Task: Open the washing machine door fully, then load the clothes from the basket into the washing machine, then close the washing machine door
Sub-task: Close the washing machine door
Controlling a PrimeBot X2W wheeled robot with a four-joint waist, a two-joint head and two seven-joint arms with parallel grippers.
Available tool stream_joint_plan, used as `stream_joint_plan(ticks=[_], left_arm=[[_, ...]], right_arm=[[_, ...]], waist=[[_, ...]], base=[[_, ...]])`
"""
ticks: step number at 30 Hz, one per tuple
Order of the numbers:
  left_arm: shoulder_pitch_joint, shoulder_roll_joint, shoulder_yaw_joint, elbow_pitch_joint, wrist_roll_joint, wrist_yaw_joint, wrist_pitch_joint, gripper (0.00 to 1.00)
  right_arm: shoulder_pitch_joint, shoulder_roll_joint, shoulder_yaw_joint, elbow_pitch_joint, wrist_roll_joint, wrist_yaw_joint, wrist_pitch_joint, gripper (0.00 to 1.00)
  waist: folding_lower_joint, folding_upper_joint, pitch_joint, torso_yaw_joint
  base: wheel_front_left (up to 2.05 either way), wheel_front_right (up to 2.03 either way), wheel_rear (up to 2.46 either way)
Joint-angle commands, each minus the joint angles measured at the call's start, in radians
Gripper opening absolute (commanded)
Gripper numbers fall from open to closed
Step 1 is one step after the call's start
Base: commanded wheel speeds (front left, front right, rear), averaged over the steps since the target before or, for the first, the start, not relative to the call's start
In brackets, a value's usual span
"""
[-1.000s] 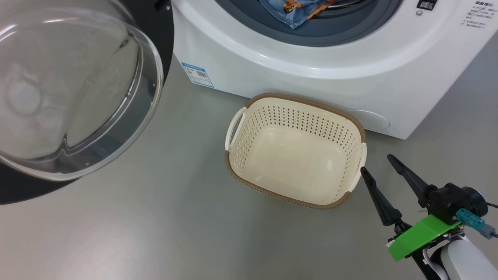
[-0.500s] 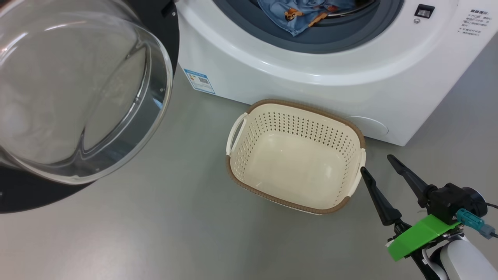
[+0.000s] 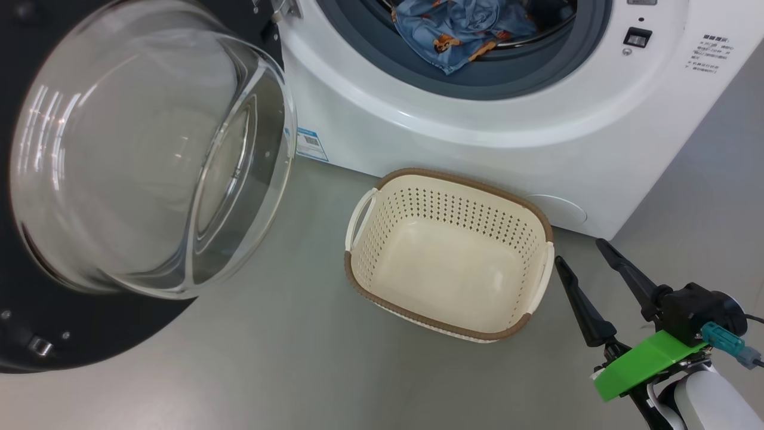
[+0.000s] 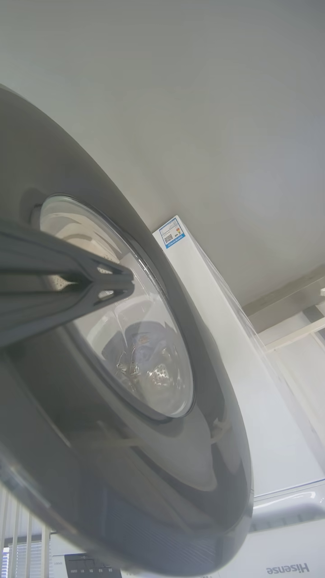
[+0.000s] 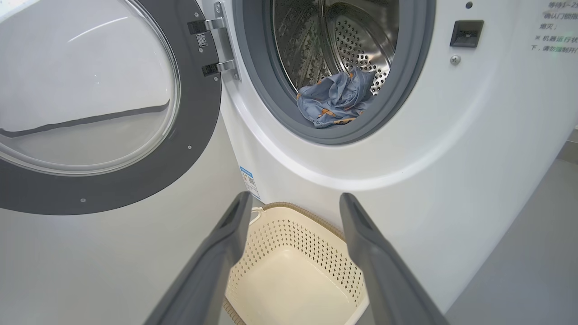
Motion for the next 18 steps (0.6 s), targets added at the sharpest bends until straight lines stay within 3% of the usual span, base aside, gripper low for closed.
stream_joint_plan(ticks=[1,18], left_arm=[[0.003,0.07,0.029,-0.039,-0.007,-0.007,0.021,0.0],[0.08,0.045,0.006,-0.297,-0.039,-0.007,0.15,0.0]], right_arm=[[0.022,-0.001,0.016,-0.023,0.003,0.002,-0.005,1.0],[0.066,0.026,-0.015,-0.028,0.004,0.002,-0.005,1.0]], waist=[[0.0,0.0,-0.006,-0.001],[0.0,0.0,-0.062,-0.018]], base=[[0.0,0.0,0.0],[0.0,0.0,0.0]])
